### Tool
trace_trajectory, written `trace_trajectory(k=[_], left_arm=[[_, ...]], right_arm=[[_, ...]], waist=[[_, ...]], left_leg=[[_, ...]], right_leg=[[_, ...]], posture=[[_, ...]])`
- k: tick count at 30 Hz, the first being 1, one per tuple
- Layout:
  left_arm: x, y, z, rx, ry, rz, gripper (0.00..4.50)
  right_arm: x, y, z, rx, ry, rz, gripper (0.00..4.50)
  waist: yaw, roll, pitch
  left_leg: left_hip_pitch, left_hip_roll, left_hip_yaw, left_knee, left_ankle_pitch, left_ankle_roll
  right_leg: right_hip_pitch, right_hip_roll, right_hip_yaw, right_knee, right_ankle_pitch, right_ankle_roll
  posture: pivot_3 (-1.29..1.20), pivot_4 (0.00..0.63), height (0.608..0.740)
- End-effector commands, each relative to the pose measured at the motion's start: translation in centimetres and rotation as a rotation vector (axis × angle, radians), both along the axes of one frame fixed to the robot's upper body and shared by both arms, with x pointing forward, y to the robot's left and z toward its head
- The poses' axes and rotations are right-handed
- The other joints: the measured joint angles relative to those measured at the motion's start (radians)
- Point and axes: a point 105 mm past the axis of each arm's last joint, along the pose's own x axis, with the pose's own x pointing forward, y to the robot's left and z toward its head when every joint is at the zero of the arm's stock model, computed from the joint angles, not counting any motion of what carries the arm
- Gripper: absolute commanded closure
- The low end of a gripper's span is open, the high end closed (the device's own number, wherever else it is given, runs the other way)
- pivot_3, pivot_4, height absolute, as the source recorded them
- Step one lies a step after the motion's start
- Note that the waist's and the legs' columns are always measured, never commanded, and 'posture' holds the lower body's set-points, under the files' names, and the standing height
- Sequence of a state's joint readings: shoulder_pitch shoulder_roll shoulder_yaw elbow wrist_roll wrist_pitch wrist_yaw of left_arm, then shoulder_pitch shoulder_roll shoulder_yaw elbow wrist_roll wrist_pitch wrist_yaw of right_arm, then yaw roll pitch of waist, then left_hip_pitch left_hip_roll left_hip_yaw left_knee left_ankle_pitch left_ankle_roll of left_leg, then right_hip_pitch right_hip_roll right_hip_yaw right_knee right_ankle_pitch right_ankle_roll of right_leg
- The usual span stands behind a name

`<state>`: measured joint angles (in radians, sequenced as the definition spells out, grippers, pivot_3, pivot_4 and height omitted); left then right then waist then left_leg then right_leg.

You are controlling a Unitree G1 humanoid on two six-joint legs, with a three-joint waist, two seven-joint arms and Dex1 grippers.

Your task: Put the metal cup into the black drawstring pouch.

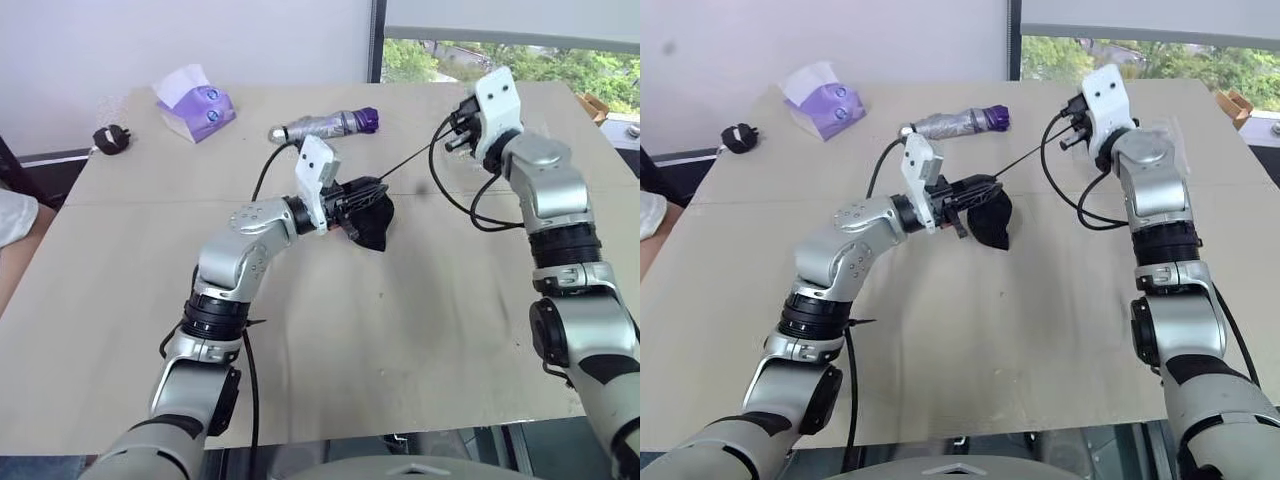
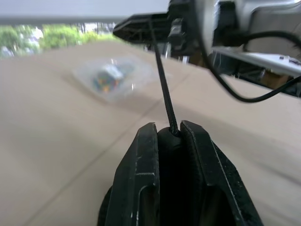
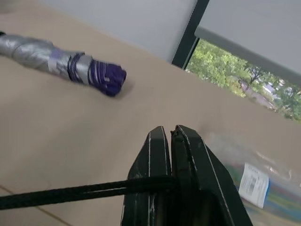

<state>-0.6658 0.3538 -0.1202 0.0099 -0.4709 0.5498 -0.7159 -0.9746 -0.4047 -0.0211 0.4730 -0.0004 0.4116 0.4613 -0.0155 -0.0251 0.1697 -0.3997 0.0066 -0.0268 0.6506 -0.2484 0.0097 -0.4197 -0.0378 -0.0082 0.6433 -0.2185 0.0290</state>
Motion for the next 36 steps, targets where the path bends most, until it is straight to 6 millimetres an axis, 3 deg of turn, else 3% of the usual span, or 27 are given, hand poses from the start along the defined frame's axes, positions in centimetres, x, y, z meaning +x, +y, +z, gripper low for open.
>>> trace_trajectory(k=[1, 3, 4, 7, 10, 13, 16, 23, 29, 36], left_arm=[[0.2, 1.4, -0.2, 0.03, -0.018, 0.024, 4.33], [-0.3, 0.8, 0.5, 0.005, -0.031, -0.015, 4.33], [-0.5, 1.4, 1.0, -0.012, -0.037, 0.001, 3.27], [-0.8, 3.9, 2.2, -0.042, -0.074, 0.094, 2.05], [-2.3, 6.5, 2.7, -0.093, -0.075, 0.151, 0.57], [-3.9, 8.7, 1.5, -0.085, -0.048, 0.229, 0.5], [-5.5, 11.4, -1.4, -0.053, -0.003, 0.372, 0.5], [-10.6, 13.9, -6.1, -0.071, 0.114, 0.526, 0.5], [-12.8, 15.2, -6.9, -0.065, 0.148, 0.631, 0.5], [-13.1, 15.6, -7.0, -0.073, 0.154, 0.661, 0.5]], right_arm=[[-1.7, -4.7, 1.2, -0.027, -0.052, -0.075, 4.5], [-3.4, -3.0, -0.7, -0.101, -0.009, 0.074, 4.5], [-4.8, -2.6, -1.7, -0.1, 0.023, 0.13, 4.17], [-8.2, -2.9, -3.4, -0.085, 0.083, 0.195, 3.04], [-11.9, -3.6, -4.8, -0.085, 0.128, 0.245, 1.58], [-14.6, -3.7, -5.9, -0.083, 0.143, 0.271, 0.06], [-16.7, -3.5, -7.2, -0.078, 0.146, 0.278, 0.06], [-19.2, -3.6, -8.1, 0.047, 0.14, 0.233, 0.06], [-20.3, -4.3, -9.0, 0.067, 0.168, 0.184, 0.06], [-19.9, -4.8, -9.6, 0.054, 0.167, 0.161, 0.06]], waist=[[0.001, 0.0, 0.0], [0.005, 0.0, 0.0], [0.007, 0.0, 0.0], [0.006, 0.0, 0.0], [0.0, 0.001, 0.001], [0.001, 0.001, 0.001], [0.002, 0.001, 0.0], [0.008, -0.002, 0.0], [0.024, -0.002, -0.001], [0.027, -0.002, -0.001]], left_leg=[[0.0, 0.0, 0.0, -0.001, 0.0, 0.0], [-0.001, 0.0, 0.0, -0.001, 0.0, 0.001], [-0.002, 0.0, 0.0, -0.001, -0.001, 0.001], [-0.001, 0.0, -0.002, 0.001, -0.004, 0.006], [0.002, 0.001, 0.0, 0.001, -0.004, 0.007], [0.006, 0.002, 0.0, 0.002, -0.004, 0.007], [0.012, 0.002, 0.001, 0.002, -0.004, 0.007], [0.018, 0.003, 0.003, 0.003, -0.004, 0.007], [0.018, 0.003, 0.003, 0.003, -0.004, 0.007], [0.018, 0.003, 0.004, 0.003, -0.004, 0.007]], right_leg=[[0.0, 0.0, 0.0, 0.0, 0.0, 0.0], [0.0, 0.0, 0.0, -0.001, 0.0, 0.0], [0.0, 0.0, 0.0, -0.001, 0.0, 0.0], [0.001, -0.001, -0.001, -0.002, -0.001, 0.001], [0.001, -0.001, 0.001, -0.002, -0.001, 0.001], [0.004, 0.0, 0.002, -0.001, -0.001, 0.001], [0.009, 0.001, 0.003, -0.001, -0.001, 0.001], [0.014, 0.0, 0.008, -0.001, -0.004, -0.003], [0.014, 0.001, 0.008, -0.001, -0.006, 0.0], [0.014, 0.001, 0.007, -0.002, -0.006, 0.0]], posture=[[0.0, 0.15, 0.74], [0.0, 0.15, 0.74], [0.0, 0.15, 0.74], [0.0, 0.15, 0.74], [0.0, 0.15, 0.74], [0.0, 0.15, 0.74], [0.0, 0.15, 0.74], [0.0, 0.15, 0.74], [0.0, 0.15, 0.74], [0.0, 0.15, 0.74]])
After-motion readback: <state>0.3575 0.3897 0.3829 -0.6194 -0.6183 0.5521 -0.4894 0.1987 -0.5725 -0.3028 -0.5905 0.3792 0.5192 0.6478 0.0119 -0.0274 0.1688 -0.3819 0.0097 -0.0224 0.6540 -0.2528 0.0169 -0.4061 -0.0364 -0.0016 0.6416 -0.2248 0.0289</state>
